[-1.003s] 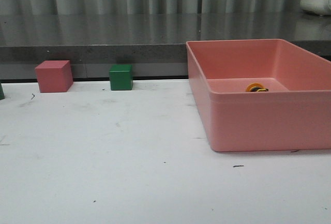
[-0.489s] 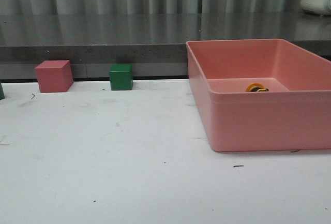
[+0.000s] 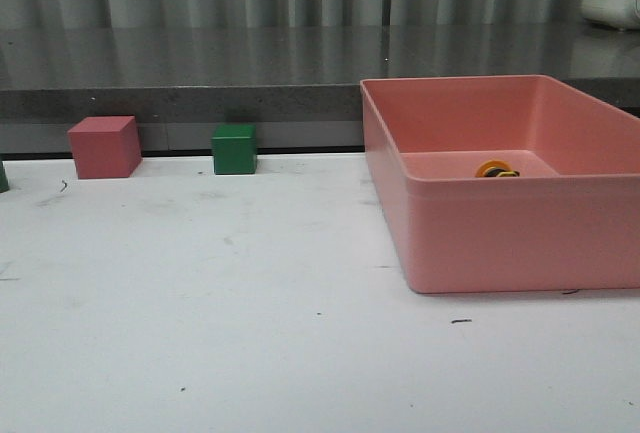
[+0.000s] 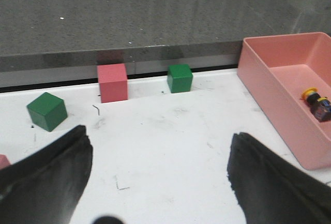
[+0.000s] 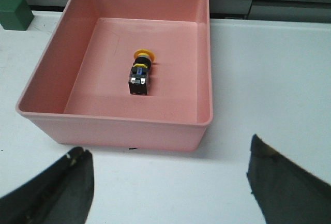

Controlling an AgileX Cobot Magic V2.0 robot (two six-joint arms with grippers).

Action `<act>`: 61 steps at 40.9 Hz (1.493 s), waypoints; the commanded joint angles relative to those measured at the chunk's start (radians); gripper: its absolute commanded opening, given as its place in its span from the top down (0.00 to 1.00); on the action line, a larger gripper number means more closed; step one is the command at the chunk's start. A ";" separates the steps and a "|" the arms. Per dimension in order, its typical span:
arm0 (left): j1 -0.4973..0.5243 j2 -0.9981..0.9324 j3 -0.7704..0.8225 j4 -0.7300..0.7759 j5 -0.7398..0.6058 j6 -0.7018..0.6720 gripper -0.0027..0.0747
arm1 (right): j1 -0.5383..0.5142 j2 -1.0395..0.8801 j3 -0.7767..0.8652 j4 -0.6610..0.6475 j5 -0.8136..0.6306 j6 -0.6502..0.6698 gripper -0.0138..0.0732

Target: Place and stand button with both arms

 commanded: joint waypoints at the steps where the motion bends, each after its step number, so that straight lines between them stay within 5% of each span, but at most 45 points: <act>1: -0.040 0.038 -0.040 -0.017 -0.053 0.006 0.27 | -0.004 0.013 -0.041 -0.004 -0.030 -0.003 0.12; 20: -0.065 0.086 -0.040 0.046 0.011 0.006 0.27 | 0.007 0.212 -0.305 0.068 0.228 -0.098 0.12; 35: -0.065 0.086 -0.040 0.046 0.011 0.006 0.27 | 0.145 0.602 -0.580 0.073 0.343 -0.099 0.12; 61: -0.065 0.086 -0.040 0.046 0.011 0.006 0.27 | 0.123 1.126 -0.876 -0.051 0.386 0.007 0.12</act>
